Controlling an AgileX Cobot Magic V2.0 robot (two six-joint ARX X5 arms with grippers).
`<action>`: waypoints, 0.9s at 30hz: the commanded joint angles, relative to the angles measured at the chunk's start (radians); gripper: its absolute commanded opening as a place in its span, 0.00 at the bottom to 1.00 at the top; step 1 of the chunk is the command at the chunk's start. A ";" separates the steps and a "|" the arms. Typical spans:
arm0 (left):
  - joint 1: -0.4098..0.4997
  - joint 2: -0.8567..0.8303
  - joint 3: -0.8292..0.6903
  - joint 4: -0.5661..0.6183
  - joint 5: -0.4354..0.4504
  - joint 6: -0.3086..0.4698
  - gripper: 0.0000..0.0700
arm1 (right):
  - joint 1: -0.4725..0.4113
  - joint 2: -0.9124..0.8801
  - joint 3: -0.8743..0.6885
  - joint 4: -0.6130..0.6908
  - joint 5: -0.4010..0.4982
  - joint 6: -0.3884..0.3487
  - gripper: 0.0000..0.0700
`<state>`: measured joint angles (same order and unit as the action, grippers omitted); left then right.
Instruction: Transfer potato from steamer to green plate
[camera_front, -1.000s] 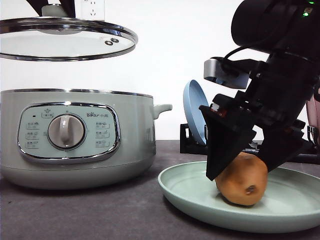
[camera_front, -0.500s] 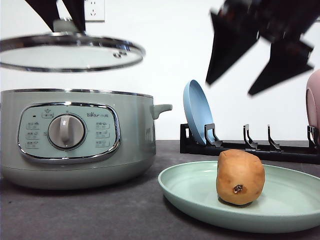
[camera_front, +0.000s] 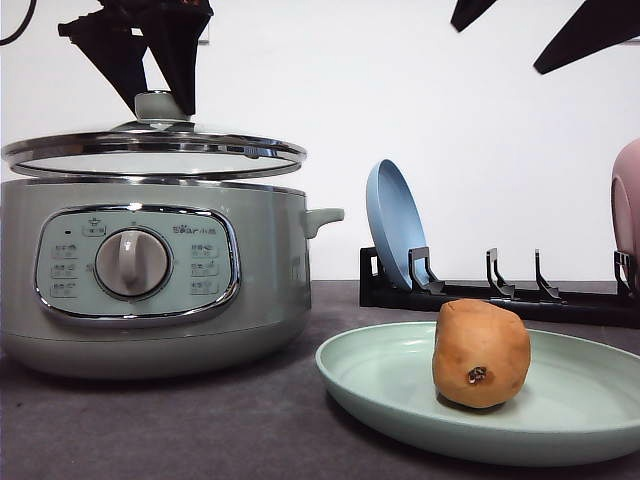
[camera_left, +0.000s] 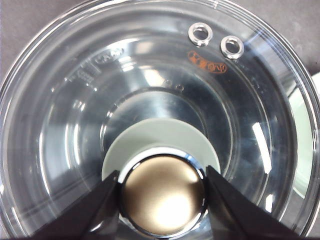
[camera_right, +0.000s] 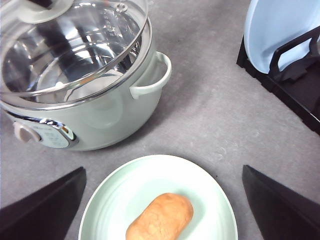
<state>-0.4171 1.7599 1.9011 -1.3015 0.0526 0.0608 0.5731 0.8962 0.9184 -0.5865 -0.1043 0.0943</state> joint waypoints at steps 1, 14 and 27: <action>-0.005 0.020 0.037 0.016 -0.003 0.000 0.01 | 0.005 -0.003 0.014 0.004 0.003 0.003 0.90; -0.009 0.042 0.037 0.009 -0.005 0.000 0.01 | 0.005 -0.016 0.014 -0.002 0.008 0.003 0.90; -0.009 0.056 0.033 0.003 -0.005 0.000 0.01 | 0.005 -0.016 0.014 -0.002 0.008 0.003 0.90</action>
<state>-0.4202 1.7997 1.9011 -1.3104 0.0483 0.0612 0.5731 0.8761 0.9184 -0.5945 -0.1005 0.0940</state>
